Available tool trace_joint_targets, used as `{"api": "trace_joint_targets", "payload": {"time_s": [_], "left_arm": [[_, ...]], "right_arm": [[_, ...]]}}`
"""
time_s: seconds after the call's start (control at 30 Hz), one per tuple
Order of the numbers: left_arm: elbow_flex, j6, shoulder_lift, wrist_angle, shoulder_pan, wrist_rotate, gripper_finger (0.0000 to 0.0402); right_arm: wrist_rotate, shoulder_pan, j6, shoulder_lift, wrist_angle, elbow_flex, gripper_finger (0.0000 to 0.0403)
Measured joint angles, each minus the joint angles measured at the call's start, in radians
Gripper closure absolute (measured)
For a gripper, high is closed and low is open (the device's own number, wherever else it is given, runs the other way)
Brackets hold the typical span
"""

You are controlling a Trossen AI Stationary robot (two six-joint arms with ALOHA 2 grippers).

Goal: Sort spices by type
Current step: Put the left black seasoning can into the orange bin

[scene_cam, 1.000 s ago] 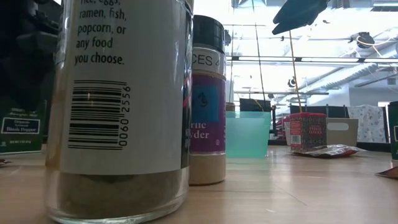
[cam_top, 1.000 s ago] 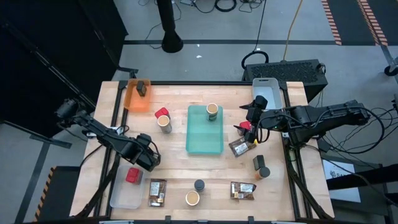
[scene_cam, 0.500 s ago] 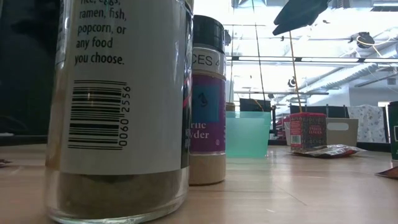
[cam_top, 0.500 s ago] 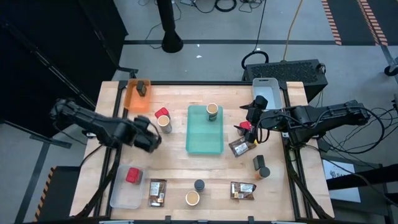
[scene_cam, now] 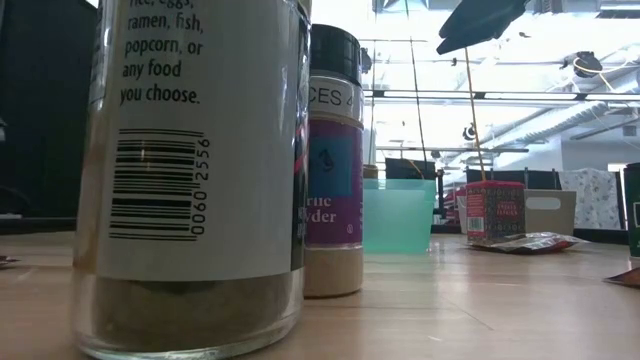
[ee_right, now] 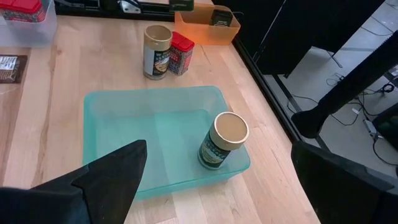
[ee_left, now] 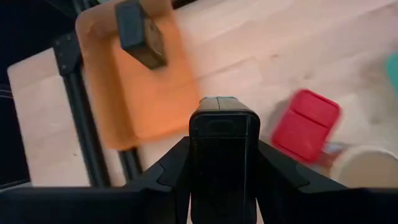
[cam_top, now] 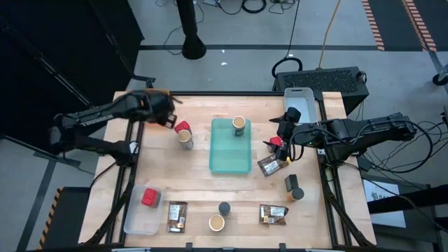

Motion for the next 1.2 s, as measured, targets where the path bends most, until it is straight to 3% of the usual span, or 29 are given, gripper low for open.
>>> {"api": "trace_joint_targets", "payload": {"time_s": [0.23, 0.43, 0.57, 0.7, 0.83, 1.2], "left_arm": [[0.0, 0.226, 0.007, 0.03, 0.29, 0.015, 0.0269], [0.0, 0.317, 0.007, 0.087, 0.451, 0.032, 0.0269], [0.0, 0.34, 0.018, 0.15, 0.463, 0.106, 0.0269], [0.002, 0.338, 0.056, 0.178, 0.492, 0.107, 0.0269], [0.001, 0.362, 0.126, 0.125, 0.524, 0.218, 0.0269], [0.001, 0.388, 0.254, 0.209, 0.547, 0.228, 0.0269]], "right_arm": [[0.0, 0.0, 0.001, 0.0, 0.0, 0.0, 0.0018], [0.0, 0.0, 0.003, 0.0, 0.0, 0.0, 0.0018], [0.0, 0.0, -0.003, 0.0, 0.001, 0.0, 0.0018], [0.0, 0.0, -0.003, 0.0, 0.001, 0.0, 0.0018], [0.0, 0.0, -0.004, 0.0, 0.0, 0.0, 0.0018], [0.0, 0.0, -0.004, 0.0, -0.018, 0.0, 0.0018]]}}
